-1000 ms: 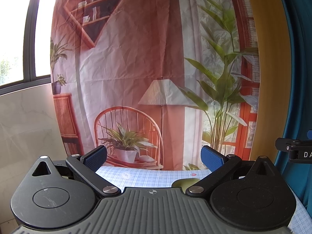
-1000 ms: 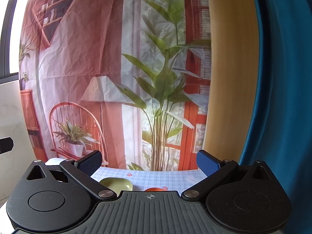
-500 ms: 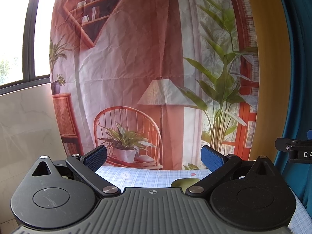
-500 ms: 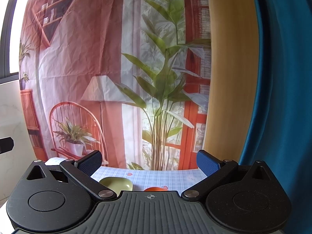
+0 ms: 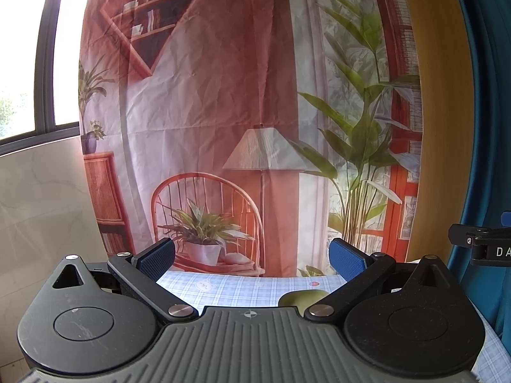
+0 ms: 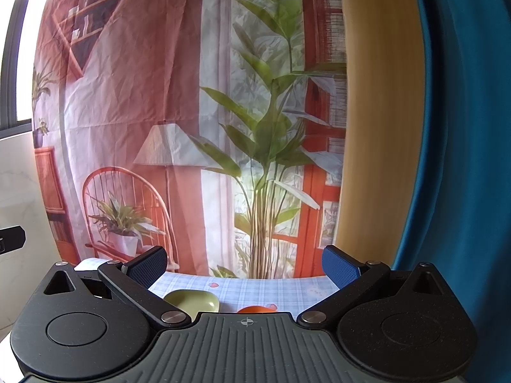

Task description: Organize plates and bowls

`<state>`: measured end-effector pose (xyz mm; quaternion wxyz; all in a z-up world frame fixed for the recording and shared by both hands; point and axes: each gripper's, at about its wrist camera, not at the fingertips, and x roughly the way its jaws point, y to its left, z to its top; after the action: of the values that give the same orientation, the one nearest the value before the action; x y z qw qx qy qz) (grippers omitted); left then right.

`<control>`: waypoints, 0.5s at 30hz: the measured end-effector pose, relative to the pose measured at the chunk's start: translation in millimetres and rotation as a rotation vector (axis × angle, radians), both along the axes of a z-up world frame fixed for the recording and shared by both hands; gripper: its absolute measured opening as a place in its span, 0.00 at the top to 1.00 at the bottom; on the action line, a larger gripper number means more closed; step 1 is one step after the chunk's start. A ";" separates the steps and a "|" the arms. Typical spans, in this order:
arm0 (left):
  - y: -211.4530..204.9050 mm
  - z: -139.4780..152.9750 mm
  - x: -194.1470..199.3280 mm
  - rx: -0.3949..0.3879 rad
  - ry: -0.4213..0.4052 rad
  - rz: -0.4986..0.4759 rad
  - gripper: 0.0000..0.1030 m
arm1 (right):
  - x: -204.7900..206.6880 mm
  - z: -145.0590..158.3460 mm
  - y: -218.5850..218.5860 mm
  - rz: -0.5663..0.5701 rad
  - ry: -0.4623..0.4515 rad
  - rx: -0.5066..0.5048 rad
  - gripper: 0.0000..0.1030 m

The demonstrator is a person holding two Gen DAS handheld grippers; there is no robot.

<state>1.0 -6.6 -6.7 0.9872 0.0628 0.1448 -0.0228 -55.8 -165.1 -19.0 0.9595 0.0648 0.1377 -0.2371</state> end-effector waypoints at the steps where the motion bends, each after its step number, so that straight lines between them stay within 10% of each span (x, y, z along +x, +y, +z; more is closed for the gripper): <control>1: -1.4 -1.0 -0.5 0.011 -0.005 -0.006 0.00 | -0.4 -1.0 -0.5 -0.002 -0.003 -0.001 0.00; 15: -4.3 -57.7 12.7 0.080 0.020 0.054 0.00 | 6.7 -62.1 -9.3 0.025 -0.130 0.092 0.00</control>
<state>13.7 -11.0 -64.4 0.9827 0.0982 0.1570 0.0093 -49.1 -174.4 -81.1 0.9653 0.1225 0.0866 -0.2135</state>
